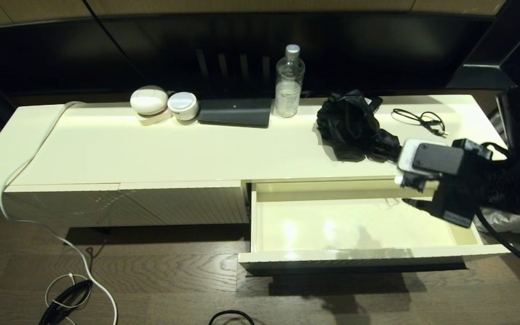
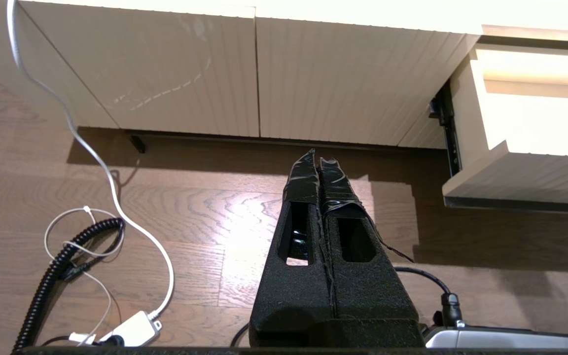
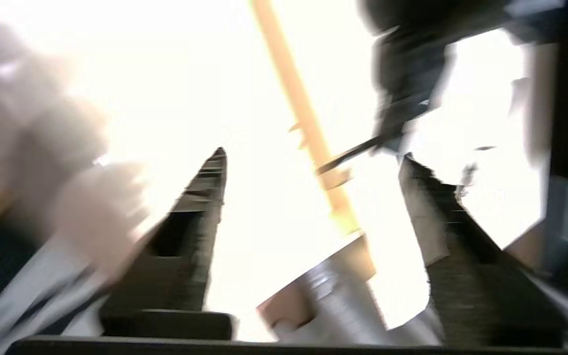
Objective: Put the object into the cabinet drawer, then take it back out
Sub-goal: Close the drawer
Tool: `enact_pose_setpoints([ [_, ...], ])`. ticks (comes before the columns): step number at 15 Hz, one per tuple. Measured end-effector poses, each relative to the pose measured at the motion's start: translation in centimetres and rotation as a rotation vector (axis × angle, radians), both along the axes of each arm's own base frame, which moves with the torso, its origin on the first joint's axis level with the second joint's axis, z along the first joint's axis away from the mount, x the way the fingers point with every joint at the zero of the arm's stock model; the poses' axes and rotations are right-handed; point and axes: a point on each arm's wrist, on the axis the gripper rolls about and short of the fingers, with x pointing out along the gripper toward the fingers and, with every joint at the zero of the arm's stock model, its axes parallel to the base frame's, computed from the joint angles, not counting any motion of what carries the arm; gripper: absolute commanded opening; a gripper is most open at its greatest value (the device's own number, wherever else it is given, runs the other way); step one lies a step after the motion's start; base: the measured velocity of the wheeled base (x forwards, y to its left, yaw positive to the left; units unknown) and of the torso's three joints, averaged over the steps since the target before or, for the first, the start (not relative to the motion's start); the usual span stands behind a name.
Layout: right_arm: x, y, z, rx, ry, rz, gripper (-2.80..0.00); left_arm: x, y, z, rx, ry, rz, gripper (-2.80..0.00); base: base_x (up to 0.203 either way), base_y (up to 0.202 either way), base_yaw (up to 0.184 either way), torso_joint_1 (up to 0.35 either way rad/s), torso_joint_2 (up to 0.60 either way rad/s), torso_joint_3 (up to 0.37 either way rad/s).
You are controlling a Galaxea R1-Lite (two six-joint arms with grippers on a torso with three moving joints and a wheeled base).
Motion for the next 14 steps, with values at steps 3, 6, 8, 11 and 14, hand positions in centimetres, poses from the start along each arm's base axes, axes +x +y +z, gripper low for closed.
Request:
enact_pose_setpoints([
  [3,-4.0,-1.2,-3.0,-0.032,0.148,0.078,-2.80,0.0,0.0,0.0,0.000,0.000,0.000,-2.80,0.000,0.000,0.000,0.000,0.00,0.000],
  [6,-6.6,-2.2,-6.0,-0.057,0.236,0.111,-2.80,0.0,0.0,0.0,0.000,0.000,0.000,-2.80,0.000,0.000,0.000,0.000,0.00,0.000],
  [8,-7.4,-2.6,-7.8,-0.071,0.269,0.115,-2.80,0.0,0.0,0.0,0.000,0.000,-0.001,-2.80,0.000,0.000,0.000,0.000,0.00,0.000],
  [11,-7.3,-2.5,-10.3,-0.083,0.293,0.116,-2.80,0.0,0.0,0.0,0.000,0.000,0.000,-2.80,0.000,0.000,0.000,0.000,0.00,0.000],
  [14,-6.4,-2.0,-13.1,-0.090,0.304,0.119,-2.80,0.0,0.0,0.0,0.000,0.000,0.000,-2.80,0.000,0.000,0.000,0.000,0.00,0.000],
])
